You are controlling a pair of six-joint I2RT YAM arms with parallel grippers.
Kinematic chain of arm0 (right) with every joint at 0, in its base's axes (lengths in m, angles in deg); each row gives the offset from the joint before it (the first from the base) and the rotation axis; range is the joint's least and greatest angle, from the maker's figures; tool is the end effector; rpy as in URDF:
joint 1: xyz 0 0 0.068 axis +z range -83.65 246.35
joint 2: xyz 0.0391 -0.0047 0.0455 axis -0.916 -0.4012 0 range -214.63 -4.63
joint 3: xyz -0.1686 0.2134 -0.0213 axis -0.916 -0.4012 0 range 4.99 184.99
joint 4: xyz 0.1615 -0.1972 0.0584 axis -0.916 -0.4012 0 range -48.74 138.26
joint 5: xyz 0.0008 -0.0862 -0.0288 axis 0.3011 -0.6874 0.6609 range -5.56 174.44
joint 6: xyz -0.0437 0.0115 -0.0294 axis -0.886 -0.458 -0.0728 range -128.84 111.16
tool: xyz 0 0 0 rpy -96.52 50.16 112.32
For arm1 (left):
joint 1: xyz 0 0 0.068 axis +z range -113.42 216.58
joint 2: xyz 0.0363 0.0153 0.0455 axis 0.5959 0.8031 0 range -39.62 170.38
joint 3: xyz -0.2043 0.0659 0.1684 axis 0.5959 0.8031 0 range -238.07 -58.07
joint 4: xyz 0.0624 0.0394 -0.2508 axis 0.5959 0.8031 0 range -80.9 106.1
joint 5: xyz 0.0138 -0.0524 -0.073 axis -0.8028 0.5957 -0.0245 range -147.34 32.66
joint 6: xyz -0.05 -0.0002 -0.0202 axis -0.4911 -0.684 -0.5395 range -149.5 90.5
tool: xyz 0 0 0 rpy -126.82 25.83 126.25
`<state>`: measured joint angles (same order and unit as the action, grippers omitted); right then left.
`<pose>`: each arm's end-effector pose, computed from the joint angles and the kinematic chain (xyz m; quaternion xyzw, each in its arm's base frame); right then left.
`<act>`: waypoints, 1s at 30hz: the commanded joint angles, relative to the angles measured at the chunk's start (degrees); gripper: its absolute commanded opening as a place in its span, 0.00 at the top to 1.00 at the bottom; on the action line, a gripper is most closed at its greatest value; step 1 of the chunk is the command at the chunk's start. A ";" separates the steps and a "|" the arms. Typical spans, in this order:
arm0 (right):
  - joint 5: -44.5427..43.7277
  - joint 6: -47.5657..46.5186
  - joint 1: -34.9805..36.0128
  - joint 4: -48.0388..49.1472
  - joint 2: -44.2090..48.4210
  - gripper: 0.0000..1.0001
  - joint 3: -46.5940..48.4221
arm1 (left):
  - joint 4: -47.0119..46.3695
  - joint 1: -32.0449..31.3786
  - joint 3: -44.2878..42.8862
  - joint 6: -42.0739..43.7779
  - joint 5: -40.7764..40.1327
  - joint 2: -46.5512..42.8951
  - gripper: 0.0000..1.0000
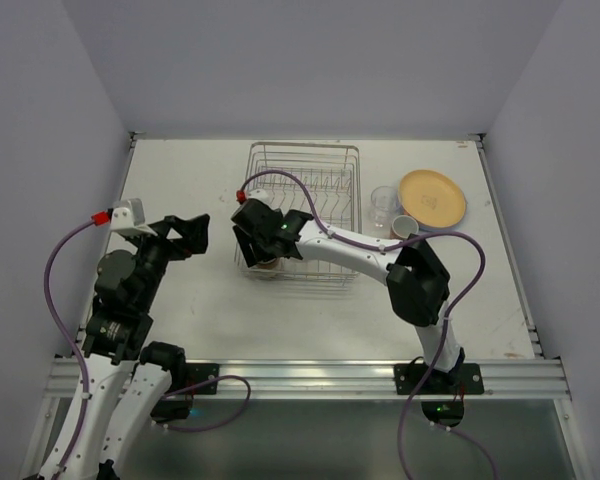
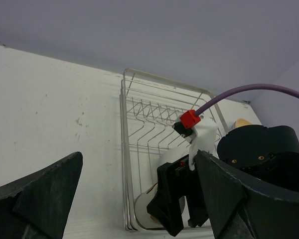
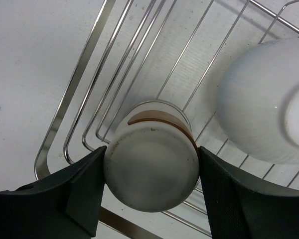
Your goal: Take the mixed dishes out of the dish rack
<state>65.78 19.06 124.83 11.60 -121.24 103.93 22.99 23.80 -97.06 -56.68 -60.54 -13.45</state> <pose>0.2462 0.3801 0.2447 -0.1999 0.9192 0.0943 0.3259 0.1157 -0.0241 0.3407 -0.1088 0.7054 -0.2205 0.6648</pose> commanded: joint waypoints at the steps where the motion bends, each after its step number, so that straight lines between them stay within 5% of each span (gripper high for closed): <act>1: -2.88 -0.83 0.06 -1.57 2.53 0.64 1.79 | -2.38 0.38 -0.22 1.34 0.74 0.81 0.00; 7: -3.24 -0.83 -0.91 -1.22 4.91 0.71 3.54 | -2.73 0.38 -0.13 1.43 2.06 1.60 0.00; 10: -1.31 0.22 -2.40 0.01 7.45 0.89 2.76 | -2.73 0.38 -0.13 1.95 2.50 1.78 0.00; 15: 9.31 3.03 -7.84 8.26 16.49 1.00 -4.35 | -2.64 0.38 0.05 3.27 2.94 0.99 0.00; 23: 32.70 10.50 -17.95 30.04 31.26 1.00 -23.67 | -4.74 0.38 1.36 3.98 8.29 -0.86 0.00; 30: 40.18 12.79 -19.28 40.79 38.13 1.00 -30.99 | -12.74 0.38 2.50 0.20 29.89 5.46 0.00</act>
<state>99.00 29.47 105.68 42.07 -86.65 74.31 16.73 23.82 -95.29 -54.50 -43.78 -10.91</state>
